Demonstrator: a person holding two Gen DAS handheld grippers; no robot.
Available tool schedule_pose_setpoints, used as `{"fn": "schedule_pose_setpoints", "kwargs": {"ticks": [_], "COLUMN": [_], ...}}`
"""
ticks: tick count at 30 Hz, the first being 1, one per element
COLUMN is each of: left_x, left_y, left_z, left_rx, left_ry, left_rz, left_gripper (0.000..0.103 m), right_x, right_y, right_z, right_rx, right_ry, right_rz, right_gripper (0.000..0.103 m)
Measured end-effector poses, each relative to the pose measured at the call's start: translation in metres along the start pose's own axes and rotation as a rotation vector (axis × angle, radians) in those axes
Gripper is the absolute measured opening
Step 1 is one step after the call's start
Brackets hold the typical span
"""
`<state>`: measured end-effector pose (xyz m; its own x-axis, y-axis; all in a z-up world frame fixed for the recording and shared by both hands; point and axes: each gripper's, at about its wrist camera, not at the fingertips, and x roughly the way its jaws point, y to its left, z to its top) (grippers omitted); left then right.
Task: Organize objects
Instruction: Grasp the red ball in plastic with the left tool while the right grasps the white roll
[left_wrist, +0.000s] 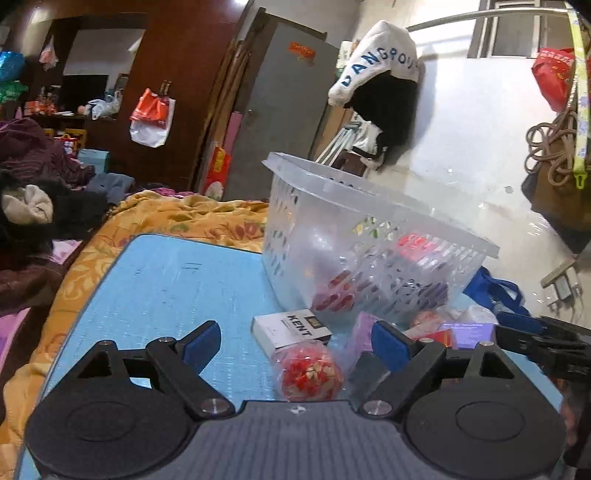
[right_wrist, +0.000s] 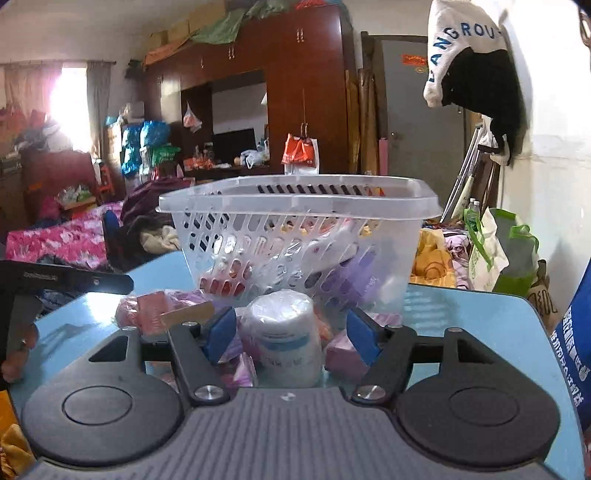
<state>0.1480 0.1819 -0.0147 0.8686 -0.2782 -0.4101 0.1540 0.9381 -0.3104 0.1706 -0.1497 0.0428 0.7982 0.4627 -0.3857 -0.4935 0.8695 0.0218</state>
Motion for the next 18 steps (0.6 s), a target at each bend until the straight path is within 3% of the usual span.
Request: {"fn": "schedule_pose_setpoints", "kwargs": {"ticks": [6,10,12,13,18], "left_x": [0.007,0.009,0.011,0.012,0.009], "left_y": [-0.015,-0.019,-0.018,-0.019,-0.027], "left_z": [-0.011,-0.013,-0.014,-0.014,-0.016], "left_rx": [0.09,0.117,0.112,0.123,0.184], "left_ry": [0.078,0.098,0.109,0.122,0.108], "left_rz": [0.016,0.029,0.039,0.047,0.05], "left_gripper": [0.091,0.087,0.068,0.052,0.052], "right_x": [0.008,-0.008,-0.017,-0.02,-0.028], "right_y": [0.007,0.007,0.004,0.001,-0.002], "right_z": [-0.013,-0.016,-0.018,-0.019,-0.018], "right_rx": [-0.018,-0.015,0.001,0.014,0.037], "right_ry": [0.042,-0.035,-0.083,-0.104,-0.152], "right_rz": [-0.011,-0.007,-0.005,0.0,-0.003], "right_gripper": [0.048,0.047,0.046,0.046,0.046]}}
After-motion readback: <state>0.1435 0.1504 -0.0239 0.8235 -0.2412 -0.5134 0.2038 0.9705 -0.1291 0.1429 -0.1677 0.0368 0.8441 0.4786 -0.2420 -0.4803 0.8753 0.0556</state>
